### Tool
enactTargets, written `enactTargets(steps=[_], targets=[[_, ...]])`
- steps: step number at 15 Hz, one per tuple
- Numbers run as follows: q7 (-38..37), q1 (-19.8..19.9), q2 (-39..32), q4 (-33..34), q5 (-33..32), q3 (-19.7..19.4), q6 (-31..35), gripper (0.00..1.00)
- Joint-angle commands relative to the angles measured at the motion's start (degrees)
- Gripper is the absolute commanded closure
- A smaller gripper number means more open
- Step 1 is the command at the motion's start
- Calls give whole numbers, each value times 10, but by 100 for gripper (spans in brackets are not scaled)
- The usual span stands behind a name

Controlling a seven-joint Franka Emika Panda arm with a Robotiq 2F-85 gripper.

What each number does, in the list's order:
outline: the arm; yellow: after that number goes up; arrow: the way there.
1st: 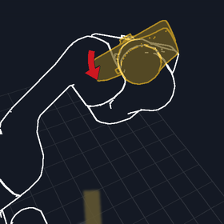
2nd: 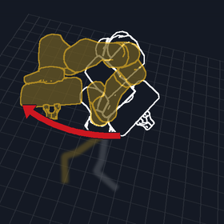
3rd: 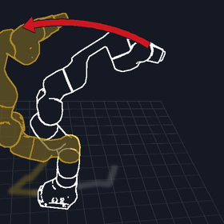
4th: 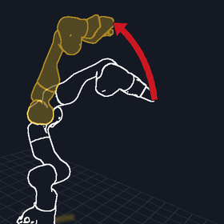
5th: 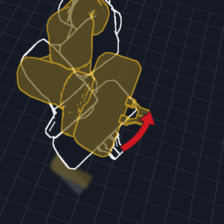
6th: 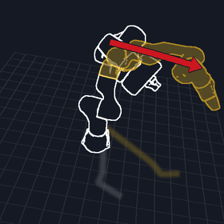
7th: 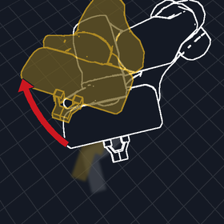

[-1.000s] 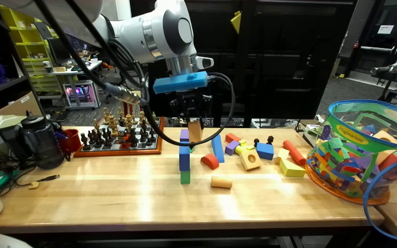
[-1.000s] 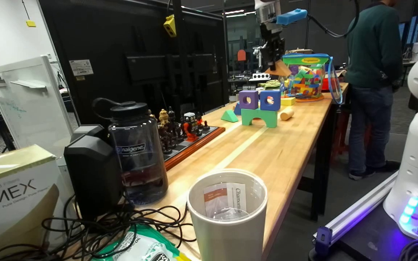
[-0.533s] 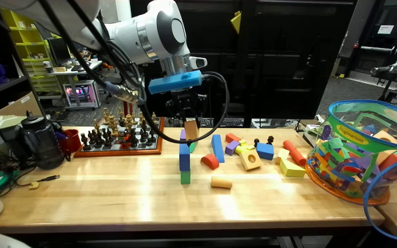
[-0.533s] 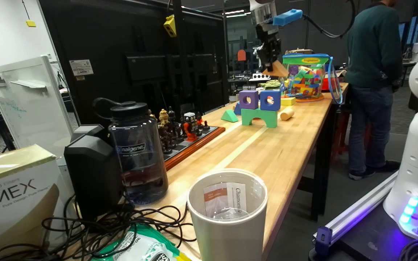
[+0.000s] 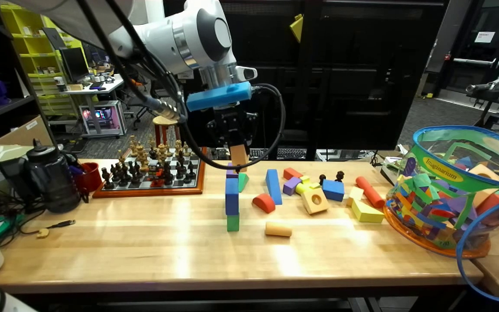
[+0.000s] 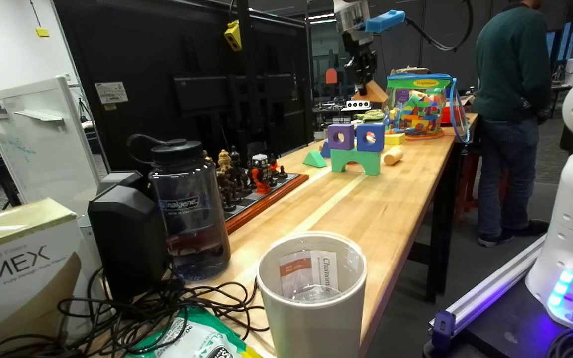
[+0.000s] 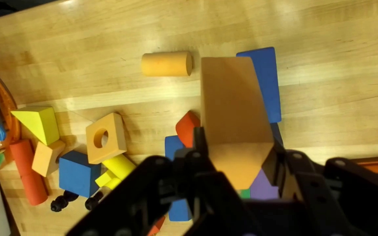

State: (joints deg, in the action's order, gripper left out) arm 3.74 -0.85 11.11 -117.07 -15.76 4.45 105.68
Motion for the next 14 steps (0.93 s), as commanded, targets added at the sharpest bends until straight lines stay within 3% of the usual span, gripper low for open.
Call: enactTargets(steps=[1, 14], targets=[[15, -11, -29, 42, -7, 0, -30, 84], [131, -12, -68, 69, 35, -17, -7, 84]])
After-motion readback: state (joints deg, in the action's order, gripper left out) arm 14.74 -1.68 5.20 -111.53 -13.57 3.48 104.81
